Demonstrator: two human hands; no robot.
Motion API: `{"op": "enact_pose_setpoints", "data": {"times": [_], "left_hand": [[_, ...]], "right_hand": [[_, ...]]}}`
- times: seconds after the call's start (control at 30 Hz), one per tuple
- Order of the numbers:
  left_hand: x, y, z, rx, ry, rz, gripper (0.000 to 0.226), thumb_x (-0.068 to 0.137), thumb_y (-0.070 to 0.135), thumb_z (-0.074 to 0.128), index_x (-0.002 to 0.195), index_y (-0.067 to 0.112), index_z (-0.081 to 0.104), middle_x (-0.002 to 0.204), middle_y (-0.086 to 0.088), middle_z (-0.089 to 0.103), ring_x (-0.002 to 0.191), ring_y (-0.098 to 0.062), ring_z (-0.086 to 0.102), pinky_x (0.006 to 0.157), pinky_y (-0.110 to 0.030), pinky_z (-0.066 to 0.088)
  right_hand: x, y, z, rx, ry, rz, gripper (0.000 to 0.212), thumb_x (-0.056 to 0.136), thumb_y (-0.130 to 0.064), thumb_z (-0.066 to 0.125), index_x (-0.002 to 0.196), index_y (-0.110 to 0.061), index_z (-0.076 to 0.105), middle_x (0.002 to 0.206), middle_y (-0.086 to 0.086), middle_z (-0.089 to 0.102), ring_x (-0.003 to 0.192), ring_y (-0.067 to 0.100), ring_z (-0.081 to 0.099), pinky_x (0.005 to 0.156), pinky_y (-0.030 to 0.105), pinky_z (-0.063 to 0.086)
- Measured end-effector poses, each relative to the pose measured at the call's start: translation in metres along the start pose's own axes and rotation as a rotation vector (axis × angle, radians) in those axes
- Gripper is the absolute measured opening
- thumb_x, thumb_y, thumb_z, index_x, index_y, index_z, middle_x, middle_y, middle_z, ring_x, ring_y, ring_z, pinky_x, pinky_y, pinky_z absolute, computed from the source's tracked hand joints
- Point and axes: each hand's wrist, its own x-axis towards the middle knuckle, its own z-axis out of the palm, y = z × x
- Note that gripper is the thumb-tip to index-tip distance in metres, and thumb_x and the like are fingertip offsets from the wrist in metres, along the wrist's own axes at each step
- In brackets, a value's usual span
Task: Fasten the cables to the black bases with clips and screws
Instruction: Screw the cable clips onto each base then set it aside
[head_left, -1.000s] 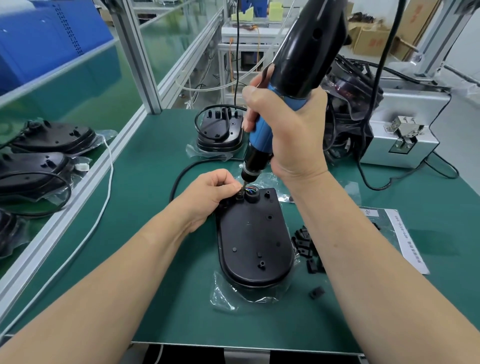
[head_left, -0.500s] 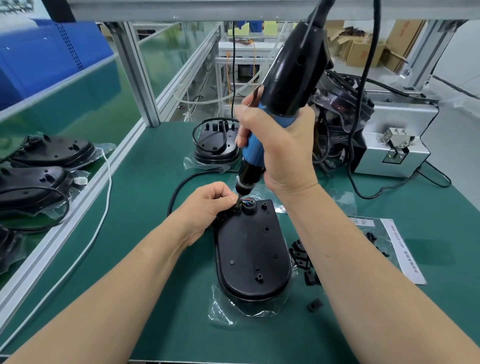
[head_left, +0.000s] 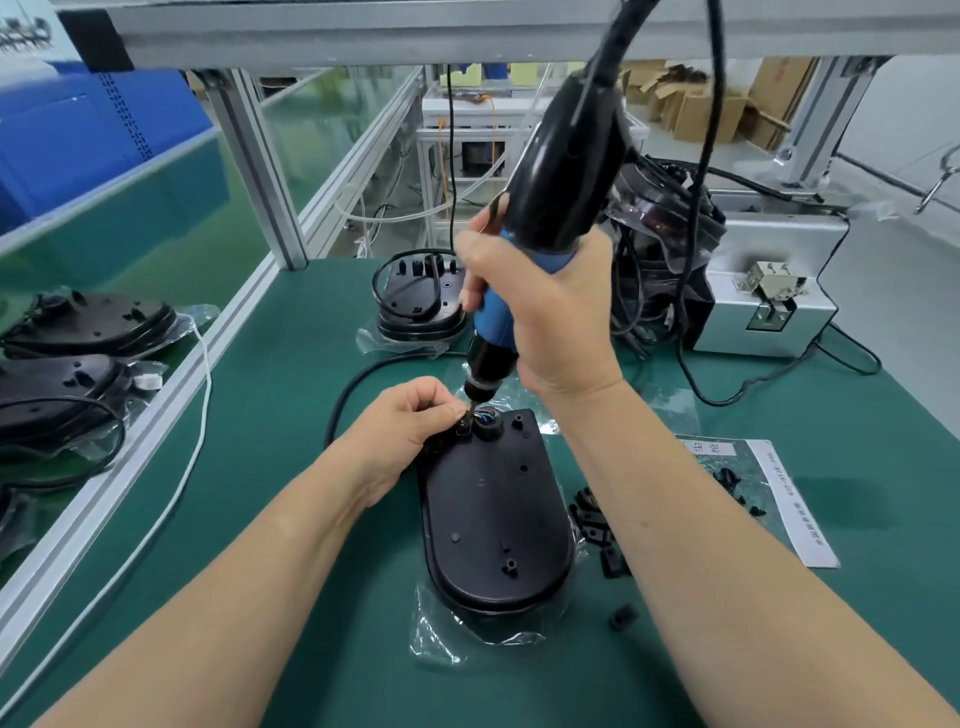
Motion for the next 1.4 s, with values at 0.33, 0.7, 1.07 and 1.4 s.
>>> {"op": "enact_pose_setpoints", "data": {"times": [0.33,0.7,1.07,1.4], "left_hand": [[0.0001,-0.0024,-0.0011,-0.009,0.004,-0.006,0.039,0.091,-0.001,0.056,0.059,0.021,0.050,0.068,-0.004,0.047,0.069,-0.019,0.038,0.066,-0.031,0.031],[0.0017,-0.0048,-0.0025,-0.001,-0.004,-0.003,0.044,0.089,-0.001,0.056,0.053,0.024,0.052,0.066,0.000,0.047,0.072,-0.020,0.036,0.070,-0.034,0.030],[0.0026,-0.0051,-0.0021,-0.014,0.001,0.010,0.040,0.091,0.003,0.060,0.057,0.022,0.051,0.062,0.004,0.047,0.063,-0.011,0.037,0.063,-0.027,0.031],[0.0012,-0.0038,-0.0015,-0.006,-0.008,-0.002,0.048,0.090,-0.001,0.057,0.051,0.025,0.052,0.057,0.008,0.047,0.059,-0.009,0.038,0.061,-0.026,0.031]], "right_hand": [[-0.0039,-0.0026,0.0060,0.017,0.010,0.023,0.006,0.075,0.003,0.063,0.074,0.000,0.059,0.055,0.005,0.053,0.047,0.023,0.048,0.052,0.030,0.043],[-0.0050,-0.0010,0.0053,0.036,0.011,0.027,0.007,0.076,0.003,0.063,0.075,-0.002,0.058,0.056,0.001,0.054,0.047,0.022,0.048,0.051,0.028,0.043],[-0.0040,-0.0021,0.0056,-0.002,-0.002,-0.006,0.006,0.076,0.004,0.063,0.076,0.000,0.059,0.055,0.004,0.054,0.047,0.023,0.049,0.052,0.031,0.043],[-0.0047,-0.0002,0.0053,-0.013,-0.011,0.008,0.006,0.076,0.003,0.063,0.074,-0.001,0.059,0.053,0.005,0.053,0.046,0.023,0.049,0.052,0.033,0.042]]}}
